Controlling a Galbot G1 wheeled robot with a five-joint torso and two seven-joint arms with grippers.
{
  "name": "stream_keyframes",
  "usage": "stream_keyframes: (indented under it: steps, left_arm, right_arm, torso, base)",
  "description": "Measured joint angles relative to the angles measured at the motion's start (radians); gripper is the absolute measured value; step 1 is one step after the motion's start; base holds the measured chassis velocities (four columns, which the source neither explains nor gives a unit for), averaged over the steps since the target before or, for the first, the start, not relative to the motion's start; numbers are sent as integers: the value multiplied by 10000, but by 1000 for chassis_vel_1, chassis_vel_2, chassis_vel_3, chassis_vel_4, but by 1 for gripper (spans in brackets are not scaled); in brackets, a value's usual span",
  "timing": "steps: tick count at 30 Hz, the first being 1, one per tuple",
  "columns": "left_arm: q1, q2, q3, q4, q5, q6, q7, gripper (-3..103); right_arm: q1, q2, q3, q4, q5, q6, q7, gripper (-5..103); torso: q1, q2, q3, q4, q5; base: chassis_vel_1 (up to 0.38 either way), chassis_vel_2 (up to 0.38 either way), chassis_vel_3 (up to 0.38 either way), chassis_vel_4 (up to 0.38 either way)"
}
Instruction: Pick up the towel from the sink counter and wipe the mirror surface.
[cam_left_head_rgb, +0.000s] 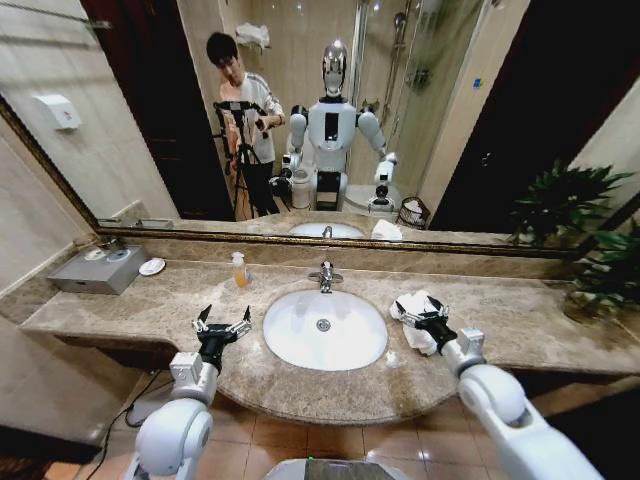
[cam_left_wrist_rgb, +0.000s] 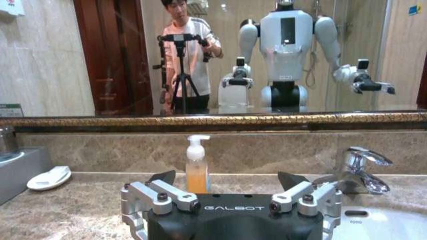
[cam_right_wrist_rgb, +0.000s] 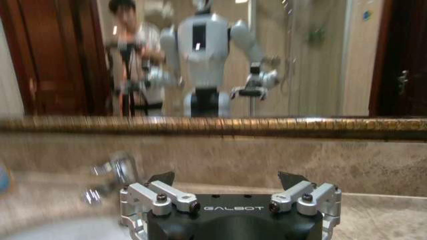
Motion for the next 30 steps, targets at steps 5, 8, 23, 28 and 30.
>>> stream_keyframes:
  steps: [5,8,23,28,30]
  left_arm:
    - [0,0,-1,0,0,0,0,100]
    - [0,0,0,0,0,0,0,100]
    - [0,0,0,0,0,0,0,100]
    - [0,0,0,0,0,0,0,100]
    - [0,0,0,0,0,0,0,100]
  right_arm:
    - [-790,1901,1243,506,-1266,629,-1860,100]
    - [-1253,2789,1656,545,-1852,1181,-2694,100]
    - [-2493,2986,1982,946,-1111,2063,-2586,100]
    - [-2577,2829,1938,1127,-1005,1995,-2643,100]
    - [-2609,2818,1893,1157,-995,1997,-2643,100]
  torso:
    - [0,0,0,-1,0]
    - [0,0,0,-2,2]
    - [0,-1,1,0,2]
    - [2,-1,1,0,3]
    - [2,-1,1,0,2]
  base:
    - [0,0,0,0]
    - [0,0,0,0]
    - [0,0,0,0]
    - [0,0,0,0]
    - [0,0,0,0]
